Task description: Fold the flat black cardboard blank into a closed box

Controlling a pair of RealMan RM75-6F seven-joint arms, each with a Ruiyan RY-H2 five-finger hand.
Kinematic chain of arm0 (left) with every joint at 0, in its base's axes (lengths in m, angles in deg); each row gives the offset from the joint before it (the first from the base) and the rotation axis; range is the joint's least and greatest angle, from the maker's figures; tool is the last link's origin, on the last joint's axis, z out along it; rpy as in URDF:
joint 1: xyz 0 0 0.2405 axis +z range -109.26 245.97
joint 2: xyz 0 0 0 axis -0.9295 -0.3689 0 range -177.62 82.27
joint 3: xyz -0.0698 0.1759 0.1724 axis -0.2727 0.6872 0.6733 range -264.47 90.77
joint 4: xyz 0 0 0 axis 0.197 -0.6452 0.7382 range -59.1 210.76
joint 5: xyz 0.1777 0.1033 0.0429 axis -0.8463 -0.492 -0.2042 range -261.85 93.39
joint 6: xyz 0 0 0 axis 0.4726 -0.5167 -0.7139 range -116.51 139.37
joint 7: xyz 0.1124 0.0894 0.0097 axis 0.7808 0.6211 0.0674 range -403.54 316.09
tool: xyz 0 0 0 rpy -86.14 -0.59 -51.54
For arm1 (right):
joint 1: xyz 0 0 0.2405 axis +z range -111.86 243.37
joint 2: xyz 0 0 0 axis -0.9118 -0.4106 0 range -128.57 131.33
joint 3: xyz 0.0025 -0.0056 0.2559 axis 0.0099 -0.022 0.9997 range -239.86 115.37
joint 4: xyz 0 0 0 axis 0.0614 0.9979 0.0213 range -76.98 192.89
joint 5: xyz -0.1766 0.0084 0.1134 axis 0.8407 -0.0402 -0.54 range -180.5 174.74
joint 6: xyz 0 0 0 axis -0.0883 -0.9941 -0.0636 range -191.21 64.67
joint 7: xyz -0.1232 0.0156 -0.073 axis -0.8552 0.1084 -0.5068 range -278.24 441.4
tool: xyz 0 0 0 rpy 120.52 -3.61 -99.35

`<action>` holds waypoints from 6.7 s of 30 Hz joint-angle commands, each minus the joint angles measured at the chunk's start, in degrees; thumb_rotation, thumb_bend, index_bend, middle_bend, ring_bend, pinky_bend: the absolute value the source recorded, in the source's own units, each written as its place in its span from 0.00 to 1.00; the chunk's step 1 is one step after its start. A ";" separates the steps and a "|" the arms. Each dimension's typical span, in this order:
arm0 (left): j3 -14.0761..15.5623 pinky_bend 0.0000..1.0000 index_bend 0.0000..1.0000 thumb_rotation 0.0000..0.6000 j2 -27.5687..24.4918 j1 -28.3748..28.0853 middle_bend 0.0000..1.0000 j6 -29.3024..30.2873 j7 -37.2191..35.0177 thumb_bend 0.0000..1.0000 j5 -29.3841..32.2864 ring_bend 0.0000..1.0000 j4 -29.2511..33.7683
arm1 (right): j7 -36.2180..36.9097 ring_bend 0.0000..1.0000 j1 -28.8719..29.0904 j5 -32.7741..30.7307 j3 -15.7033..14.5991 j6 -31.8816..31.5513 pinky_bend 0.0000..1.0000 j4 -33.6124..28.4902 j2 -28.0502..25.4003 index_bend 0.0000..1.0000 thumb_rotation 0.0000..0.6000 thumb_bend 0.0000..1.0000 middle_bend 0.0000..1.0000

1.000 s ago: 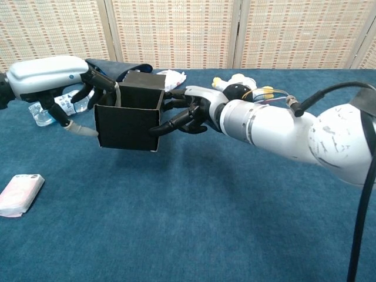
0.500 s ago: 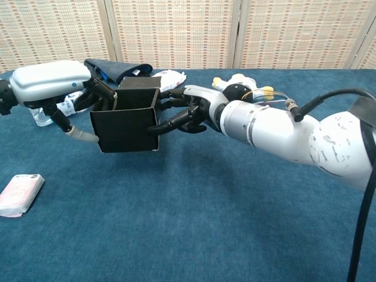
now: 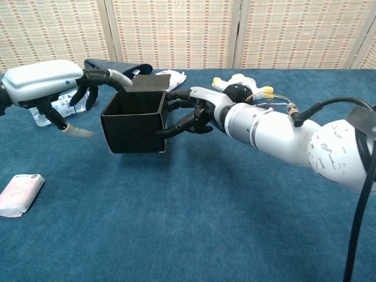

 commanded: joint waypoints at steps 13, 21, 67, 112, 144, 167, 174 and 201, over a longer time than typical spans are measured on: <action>-3.57 0.63 0.02 1.00 -7.51 4.87 0.00 -1.86 0.68 0.14 8.45 0.60 7.58 | -2.33 0.83 0.74 3.57 -2.56 -2.32 1.00 4.58 4.05 0.32 1.00 0.03 0.40; -5.04 0.63 0.00 1.00 -8.80 7.16 0.00 -1.72 -1.28 0.14 10.84 0.48 8.81 | -3.63 0.80 0.85 4.76 -3.58 -2.81 1.00 5.85 5.71 0.17 1.00 0.01 0.24; -7.86 0.65 0.00 1.00 -12.98 9.65 0.00 -28.12 1.34 0.11 28.83 0.53 36.81 | -10.77 0.74 -11.69 0.31 -1.24 -15.73 1.00 -26.56 -20.04 0.00 1.00 0.00 0.11; -18.57 0.74 0.00 1.00 2.76 7.97 0.00 -35.33 -5.62 0.10 33.42 0.56 23.16 | -5.89 0.74 -12.35 3.63 -2.24 -17.94 1.00 -23.61 -18.92 0.00 1.00 0.00 0.16; -17.81 0.75 0.27 1.00 8.22 7.46 0.31 -31.63 -22.63 0.10 25.53 0.62 13.53 | -5.34 0.74 -12.10 2.86 -2.51 -17.17 1.00 -20.54 -17.23 0.00 1.00 0.00 0.19; -10.88 0.74 0.31 1.00 4.95 8.80 0.34 -13.69 -37.25 0.11 10.19 0.63 7.95 | 5.15 0.21 -9.36 -11.63 1.78 3.74 0.37 -23.77 -22.08 0.00 1.00 0.00 0.16; -10.04 0.74 0.31 1.00 5.02 8.95 0.34 -10.66 -34.24 0.11 9.60 0.62 8.36 | 17.37 0.06 -10.69 -9.86 8.18 16.19 0.21 -20.63 -21.79 0.00 1.00 0.00 0.01; -7.12 0.74 0.31 1.00 5.18 6.32 0.34 -9.52 -27.80 0.11 8.09 0.62 13.89 | 27.30 0.00 -17.20 0.48 34.09 37.73 0.17 -5.55 -2.33 0.00 1.00 0.00 0.00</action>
